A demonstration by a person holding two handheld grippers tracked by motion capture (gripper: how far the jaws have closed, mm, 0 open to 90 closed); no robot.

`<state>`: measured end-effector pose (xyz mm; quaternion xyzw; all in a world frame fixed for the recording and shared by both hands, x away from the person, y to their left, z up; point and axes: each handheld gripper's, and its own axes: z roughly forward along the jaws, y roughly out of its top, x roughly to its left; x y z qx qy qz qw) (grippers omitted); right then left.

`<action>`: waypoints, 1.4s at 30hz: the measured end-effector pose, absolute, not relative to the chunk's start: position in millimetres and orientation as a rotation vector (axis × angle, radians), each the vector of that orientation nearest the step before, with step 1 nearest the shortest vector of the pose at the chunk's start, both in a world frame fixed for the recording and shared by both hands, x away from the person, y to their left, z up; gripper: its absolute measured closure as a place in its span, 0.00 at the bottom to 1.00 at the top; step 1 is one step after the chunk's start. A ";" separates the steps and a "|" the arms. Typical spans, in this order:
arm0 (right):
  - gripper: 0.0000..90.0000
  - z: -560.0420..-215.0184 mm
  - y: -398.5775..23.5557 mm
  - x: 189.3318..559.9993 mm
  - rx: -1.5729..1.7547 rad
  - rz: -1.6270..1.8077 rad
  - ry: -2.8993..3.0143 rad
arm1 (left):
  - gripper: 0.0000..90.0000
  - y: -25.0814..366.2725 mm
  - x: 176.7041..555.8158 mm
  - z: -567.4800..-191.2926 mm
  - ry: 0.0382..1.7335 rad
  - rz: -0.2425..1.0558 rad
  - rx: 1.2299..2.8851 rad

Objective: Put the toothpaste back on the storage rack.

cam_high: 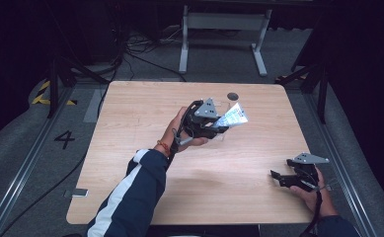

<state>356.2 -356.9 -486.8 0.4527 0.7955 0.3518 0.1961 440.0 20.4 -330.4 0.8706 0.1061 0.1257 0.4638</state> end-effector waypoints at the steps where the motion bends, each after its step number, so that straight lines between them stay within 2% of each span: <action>1: 0.17 -486.8 -356.9 356.1 1.269 0.986 2.228 | 0.72 20.8 442.6 -328.7 0.255 0.316 2.138; 10: 0.17 -486.8 -357.1 355.9 1.266 0.985 2.230 | 0.72 19.5 464.0 -325.9 0.310 0.316 2.084; 20: 0.17 -486.8 -357.1 355.9 1.266 0.986 2.230 | 0.72 16.5 485.0 -332.2 0.348 0.381 2.037; 31: 0.17 -486.8 -357.2 356.1 1.262 0.985 2.231 | 0.72 21.5 508.8 -348.2 0.405 0.399 1.979; 42: 0.17 -486.8 -357.2 356.0 1.262 0.985 2.230 | 0.72 22.5 524.6 -372.7 0.462 0.363 1.935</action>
